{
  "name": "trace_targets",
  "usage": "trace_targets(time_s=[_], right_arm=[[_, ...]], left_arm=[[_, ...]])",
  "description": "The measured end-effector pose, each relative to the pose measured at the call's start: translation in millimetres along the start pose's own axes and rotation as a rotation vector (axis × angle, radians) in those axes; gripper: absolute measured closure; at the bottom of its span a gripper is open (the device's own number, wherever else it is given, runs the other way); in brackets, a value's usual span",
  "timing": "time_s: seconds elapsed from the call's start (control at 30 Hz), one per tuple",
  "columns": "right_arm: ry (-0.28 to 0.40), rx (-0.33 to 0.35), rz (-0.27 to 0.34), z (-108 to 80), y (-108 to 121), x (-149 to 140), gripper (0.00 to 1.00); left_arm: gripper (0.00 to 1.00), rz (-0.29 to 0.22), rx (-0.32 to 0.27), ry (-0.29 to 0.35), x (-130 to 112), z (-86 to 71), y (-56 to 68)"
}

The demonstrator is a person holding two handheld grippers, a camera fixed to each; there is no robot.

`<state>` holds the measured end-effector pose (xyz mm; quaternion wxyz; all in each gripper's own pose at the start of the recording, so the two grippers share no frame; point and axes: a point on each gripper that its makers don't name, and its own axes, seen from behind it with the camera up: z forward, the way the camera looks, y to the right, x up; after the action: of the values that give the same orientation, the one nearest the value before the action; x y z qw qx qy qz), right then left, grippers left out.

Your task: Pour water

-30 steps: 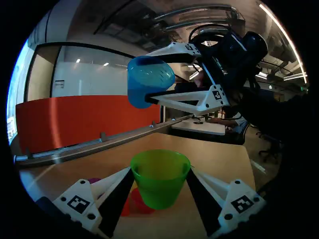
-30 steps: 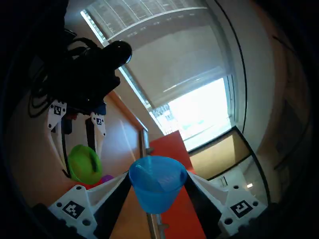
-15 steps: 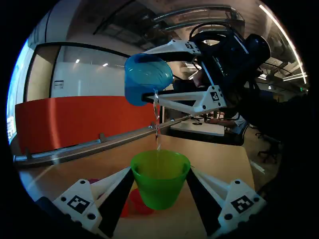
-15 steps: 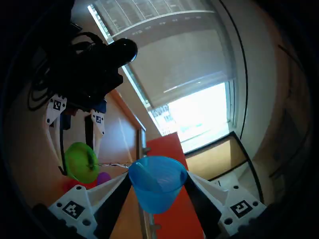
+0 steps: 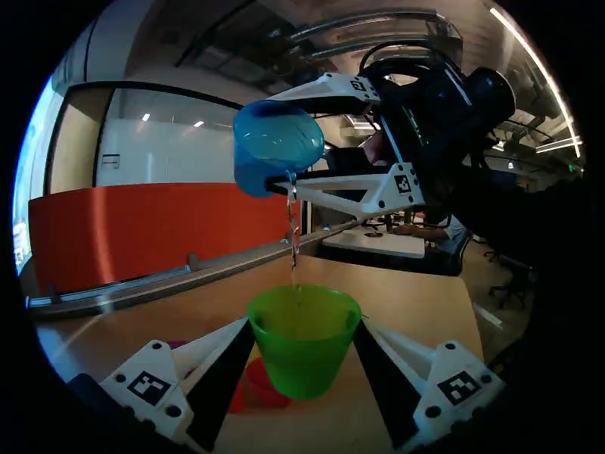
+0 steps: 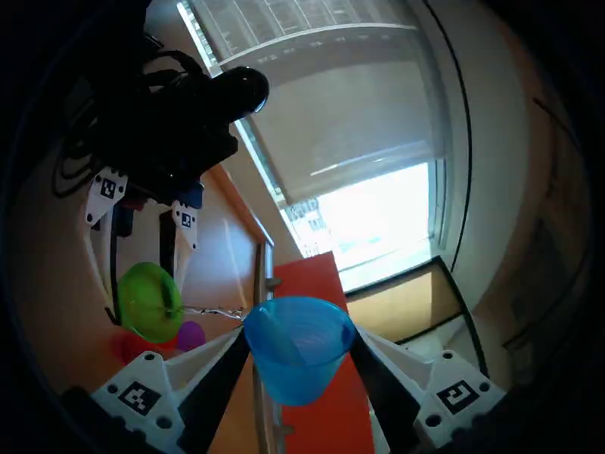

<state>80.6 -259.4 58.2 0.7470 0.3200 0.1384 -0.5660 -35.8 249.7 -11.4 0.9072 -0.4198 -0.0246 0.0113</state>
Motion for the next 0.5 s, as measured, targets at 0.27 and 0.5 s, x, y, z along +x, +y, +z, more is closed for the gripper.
trace_targets(time_s=[0.27, 0.5], right_arm=[[0.000, -0.009, -0.020, 0.2, 1.8, 0.9, 0.09], [-0.001, -0.016, -0.042, 0.1, 3.8, 1.0, 0.09]], left_arm=[[0.13, 0.004, 0.000, 0.006, 0.8, -1.4, 0.6], [0.13, 0.013, -0.001, 0.004, 0.3, -2.0, 1.6]])
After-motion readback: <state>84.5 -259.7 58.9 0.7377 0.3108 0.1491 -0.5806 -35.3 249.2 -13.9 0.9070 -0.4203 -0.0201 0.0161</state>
